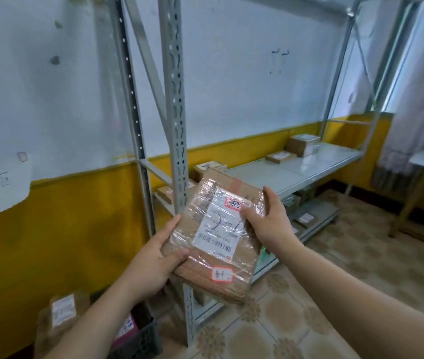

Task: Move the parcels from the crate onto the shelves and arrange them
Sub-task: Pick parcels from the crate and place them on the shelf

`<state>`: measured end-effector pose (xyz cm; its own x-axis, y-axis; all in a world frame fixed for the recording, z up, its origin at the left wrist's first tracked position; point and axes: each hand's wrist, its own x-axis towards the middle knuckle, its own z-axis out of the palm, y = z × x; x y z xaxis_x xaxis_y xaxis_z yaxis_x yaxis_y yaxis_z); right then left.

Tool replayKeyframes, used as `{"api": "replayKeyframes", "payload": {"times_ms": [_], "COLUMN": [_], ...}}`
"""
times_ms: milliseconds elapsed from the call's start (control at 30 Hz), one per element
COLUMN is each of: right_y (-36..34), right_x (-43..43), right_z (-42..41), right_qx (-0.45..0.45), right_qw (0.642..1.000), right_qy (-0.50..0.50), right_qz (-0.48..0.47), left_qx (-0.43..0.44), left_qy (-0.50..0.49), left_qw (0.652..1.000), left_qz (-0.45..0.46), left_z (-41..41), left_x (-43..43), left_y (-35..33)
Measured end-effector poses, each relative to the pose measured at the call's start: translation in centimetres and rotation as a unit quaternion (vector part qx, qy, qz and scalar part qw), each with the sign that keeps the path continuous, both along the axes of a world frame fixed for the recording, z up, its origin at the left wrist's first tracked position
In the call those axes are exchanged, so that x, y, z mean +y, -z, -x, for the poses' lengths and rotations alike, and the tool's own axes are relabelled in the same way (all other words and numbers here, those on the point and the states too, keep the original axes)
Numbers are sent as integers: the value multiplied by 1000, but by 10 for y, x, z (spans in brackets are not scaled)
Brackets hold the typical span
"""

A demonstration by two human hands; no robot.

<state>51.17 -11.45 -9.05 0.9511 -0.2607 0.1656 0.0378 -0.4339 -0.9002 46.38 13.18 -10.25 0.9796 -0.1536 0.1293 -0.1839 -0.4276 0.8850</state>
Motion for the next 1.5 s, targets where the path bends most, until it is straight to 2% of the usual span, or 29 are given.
{"api": "replayKeyframes", "payload": {"times_ms": [267,467,667,767,967,1067,1367,1500], "right_y": [-16,-19,-7,-2,-10,-21,-15,-8], "right_x": [-241,-356,-413,-434,-482,-514,-607,-656], "right_z": [7,0,-51,-94,-196,-234,-309,-345], "right_qx": [-18,-21,-18,-17,-10,-7,11,9], "right_qw": [993,985,979,978,976,970,956,954], "right_qy": [117,171,197,199,214,242,290,296], "right_qz": [-5,-14,-48,-52,-44,-36,-38,-44], "left_qx": [21,25,31,6,28,27,7,2], "left_qy": [109,159,192,195,181,204,260,262], "left_qw": [994,986,981,981,982,977,965,965], "left_qz": [17,36,26,-6,51,61,-13,-16], "left_z": [-54,-90,-157,-199,-306,-356,-459,-497], "left_x": [-230,-345,-399,-424,-482,-518,-618,-670], "left_y": [-3,-10,-7,-5,-6,-17,-12,-7]}}
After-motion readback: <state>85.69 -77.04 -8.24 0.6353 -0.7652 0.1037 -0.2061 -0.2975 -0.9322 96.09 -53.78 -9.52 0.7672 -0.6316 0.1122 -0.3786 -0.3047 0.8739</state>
